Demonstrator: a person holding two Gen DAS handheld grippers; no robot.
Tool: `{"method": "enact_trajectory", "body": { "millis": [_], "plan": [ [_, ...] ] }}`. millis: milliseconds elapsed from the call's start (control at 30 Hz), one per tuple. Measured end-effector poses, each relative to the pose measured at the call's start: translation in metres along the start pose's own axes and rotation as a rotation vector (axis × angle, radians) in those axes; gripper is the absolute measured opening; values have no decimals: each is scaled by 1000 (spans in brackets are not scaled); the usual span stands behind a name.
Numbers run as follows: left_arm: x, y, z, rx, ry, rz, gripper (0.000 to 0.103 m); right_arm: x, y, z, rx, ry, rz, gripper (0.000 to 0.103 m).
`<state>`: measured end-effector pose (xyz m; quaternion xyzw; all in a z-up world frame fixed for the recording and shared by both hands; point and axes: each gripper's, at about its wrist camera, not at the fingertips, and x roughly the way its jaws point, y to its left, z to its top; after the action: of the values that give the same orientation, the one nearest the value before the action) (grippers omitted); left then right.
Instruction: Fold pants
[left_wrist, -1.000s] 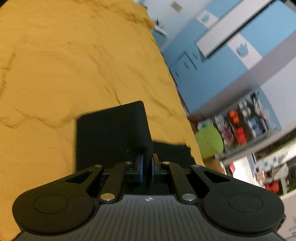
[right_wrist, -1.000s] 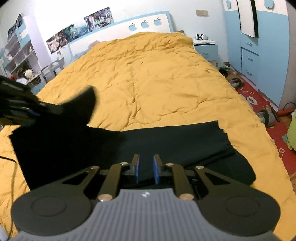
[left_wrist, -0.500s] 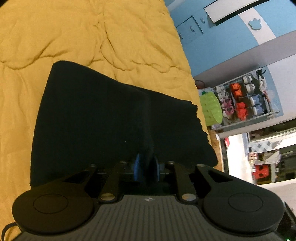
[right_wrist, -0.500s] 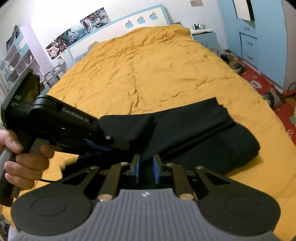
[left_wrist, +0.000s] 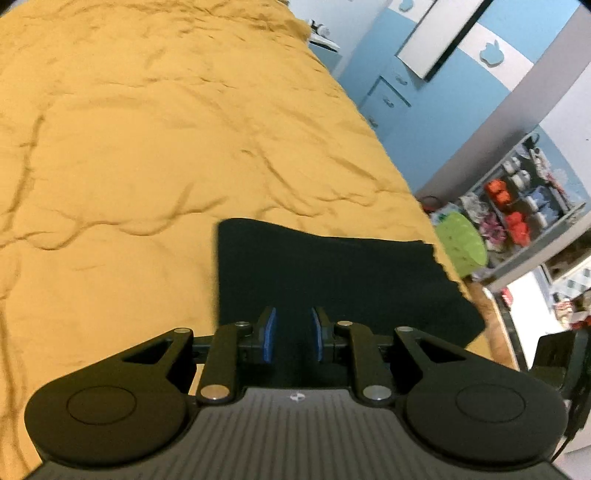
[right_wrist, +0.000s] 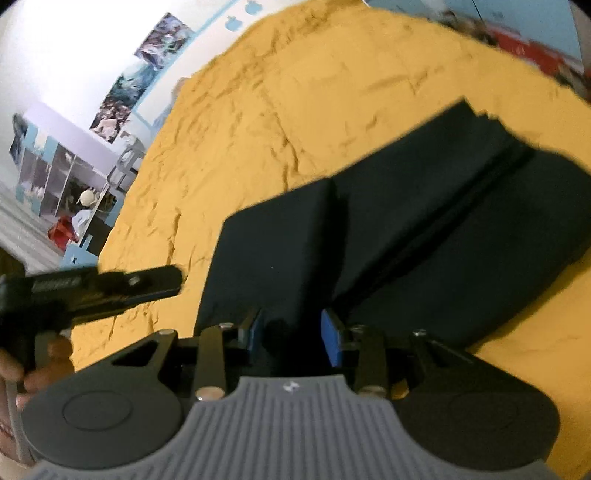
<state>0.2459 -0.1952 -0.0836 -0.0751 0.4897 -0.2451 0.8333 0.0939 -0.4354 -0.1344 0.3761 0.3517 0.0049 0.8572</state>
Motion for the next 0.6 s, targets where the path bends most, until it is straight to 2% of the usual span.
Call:
{"method": "enact_trajectory", "body": {
  "millis": [33,100,267,400,500,600],
  "plan": [
    [-3,5,-2,-2,-8,11,22,3,0,0,17,8,9,12],
    [-9,14,-6,-8,-25,29,22,2,8,1,1,6,12,4],
    [-18,38,-9,-68,-58,25,22,-19,53,25,-138,-25,26,3],
    [-22,43,-9,-88,-79,8,22,-46,97,64,-271,-61,29,2],
    [-20,39,-6,-73,-93,-4,22,-68,113,95,-321,-72,12,2],
    [-15,32,-2,-46,-103,-31,22,-87,112,121,-338,-61,-33,2]
  ]
}}
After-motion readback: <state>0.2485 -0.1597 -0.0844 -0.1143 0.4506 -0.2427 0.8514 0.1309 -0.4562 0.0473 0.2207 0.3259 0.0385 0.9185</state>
